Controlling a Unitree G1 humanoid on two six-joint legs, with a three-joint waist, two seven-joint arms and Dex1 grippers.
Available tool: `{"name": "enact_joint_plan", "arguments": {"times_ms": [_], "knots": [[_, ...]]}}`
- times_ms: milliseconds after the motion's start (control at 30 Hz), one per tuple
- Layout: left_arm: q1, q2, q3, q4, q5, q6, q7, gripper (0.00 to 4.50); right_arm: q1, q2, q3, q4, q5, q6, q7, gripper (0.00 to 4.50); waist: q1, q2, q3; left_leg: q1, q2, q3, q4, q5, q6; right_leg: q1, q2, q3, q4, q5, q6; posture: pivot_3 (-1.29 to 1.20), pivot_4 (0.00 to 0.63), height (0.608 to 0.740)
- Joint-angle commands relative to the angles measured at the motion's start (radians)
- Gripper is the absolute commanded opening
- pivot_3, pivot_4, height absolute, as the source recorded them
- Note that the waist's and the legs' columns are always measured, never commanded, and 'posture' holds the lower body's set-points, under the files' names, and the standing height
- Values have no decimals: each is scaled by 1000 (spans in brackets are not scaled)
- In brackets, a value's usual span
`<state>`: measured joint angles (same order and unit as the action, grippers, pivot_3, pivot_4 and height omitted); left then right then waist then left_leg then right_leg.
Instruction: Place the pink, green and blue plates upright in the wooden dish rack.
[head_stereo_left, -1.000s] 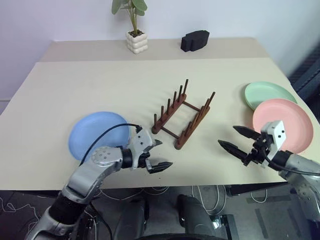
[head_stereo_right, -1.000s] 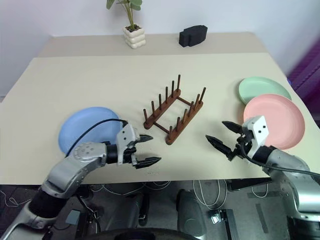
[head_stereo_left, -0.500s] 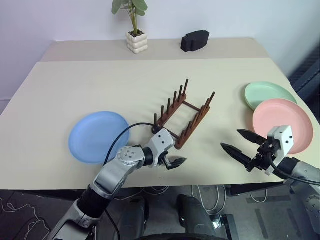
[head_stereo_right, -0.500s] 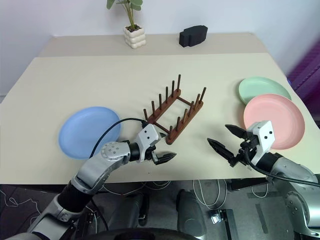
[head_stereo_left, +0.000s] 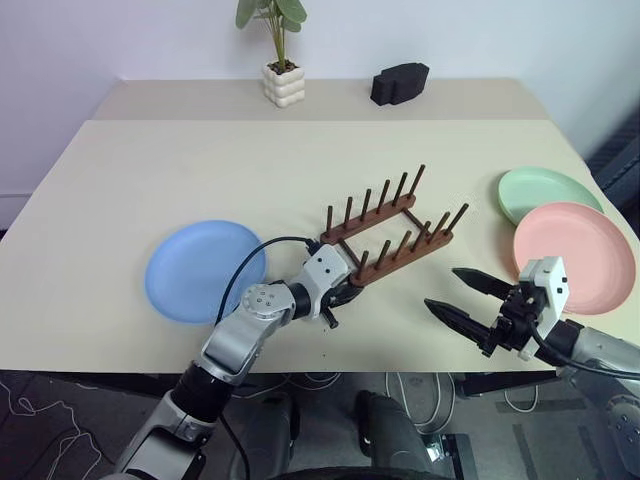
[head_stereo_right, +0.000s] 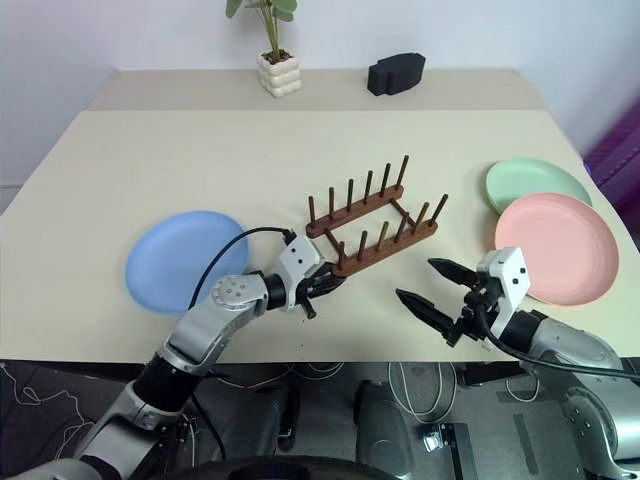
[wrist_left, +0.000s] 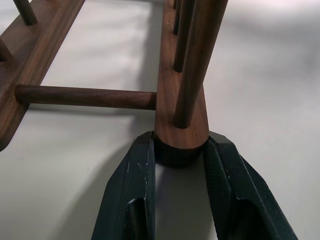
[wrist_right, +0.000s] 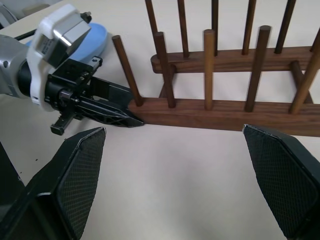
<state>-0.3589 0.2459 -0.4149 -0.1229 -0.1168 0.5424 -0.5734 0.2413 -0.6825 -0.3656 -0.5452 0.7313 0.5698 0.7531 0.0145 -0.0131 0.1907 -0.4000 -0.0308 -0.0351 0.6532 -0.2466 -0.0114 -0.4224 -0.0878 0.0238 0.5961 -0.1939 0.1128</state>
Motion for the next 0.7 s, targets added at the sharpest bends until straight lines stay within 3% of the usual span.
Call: {"name": "enact_joint_plan", "arguments": {"times_ms": [33, 367, 700], "knots": [[-20, 21, -8, 29, 17, -39, -43, 781, 7, -13, -36, -48, 22, 2, -6, 4500, -1, 0, 0, 0, 0, 0, 0, 0, 0, 0, 0, 0, 0, 0, 0, 0, 150, 736], [-159, 150, 14, 159, -45, -272, -419, 781, 129, -3, -43, -109, -8, -3, -16, 4500, 0, 0, 0, -2, 0, 0, 0, 0, 0, -2, 0, 0, -1, 1, -2, 0, 150, 736], [-269, 139, 19, 399, -28, -406, -595, 781, 193, 30, -43, -124, -25, -53, -32, 4500, -2, 0, 0, -4, 1, 0, 1, 0, 1, -3, 0, -1, -1, 2, -3, 0, 150, 736]]}}
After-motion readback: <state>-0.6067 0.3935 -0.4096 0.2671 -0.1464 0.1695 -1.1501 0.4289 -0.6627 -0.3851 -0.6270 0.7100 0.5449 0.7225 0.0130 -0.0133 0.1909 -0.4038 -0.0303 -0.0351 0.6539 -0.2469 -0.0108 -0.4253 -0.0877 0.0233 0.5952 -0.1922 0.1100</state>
